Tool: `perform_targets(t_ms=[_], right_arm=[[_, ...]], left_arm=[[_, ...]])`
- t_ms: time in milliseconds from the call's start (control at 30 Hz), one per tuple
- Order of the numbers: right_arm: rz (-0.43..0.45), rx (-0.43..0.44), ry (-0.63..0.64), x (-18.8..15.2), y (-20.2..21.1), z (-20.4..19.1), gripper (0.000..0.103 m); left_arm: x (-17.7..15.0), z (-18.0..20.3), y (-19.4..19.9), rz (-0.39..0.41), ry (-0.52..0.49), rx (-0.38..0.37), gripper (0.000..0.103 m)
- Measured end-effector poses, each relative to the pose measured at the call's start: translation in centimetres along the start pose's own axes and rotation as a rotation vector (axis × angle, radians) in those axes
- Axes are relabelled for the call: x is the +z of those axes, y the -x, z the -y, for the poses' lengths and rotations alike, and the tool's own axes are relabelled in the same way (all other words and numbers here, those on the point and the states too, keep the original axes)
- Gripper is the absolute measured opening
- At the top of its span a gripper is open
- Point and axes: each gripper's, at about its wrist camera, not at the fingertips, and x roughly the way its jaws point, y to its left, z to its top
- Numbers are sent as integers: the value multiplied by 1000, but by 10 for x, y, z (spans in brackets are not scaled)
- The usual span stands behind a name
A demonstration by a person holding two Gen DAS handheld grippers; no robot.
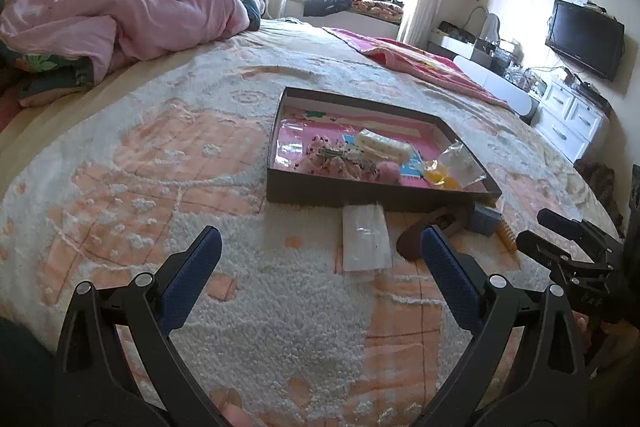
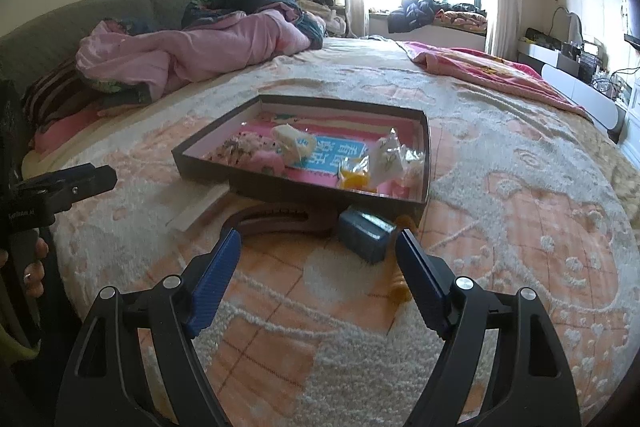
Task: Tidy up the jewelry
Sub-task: 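Move both tools back toward the clear plastic sleeve and the blue box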
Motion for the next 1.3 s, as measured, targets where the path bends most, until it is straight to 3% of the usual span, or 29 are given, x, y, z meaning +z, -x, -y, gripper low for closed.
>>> perform_targets(t_ms=[1300], right_arm=[[-68, -65, -27, -8, -36, 34, 73]], left_arm=[[-28, 35, -65, -132, -95, -58, 91]])
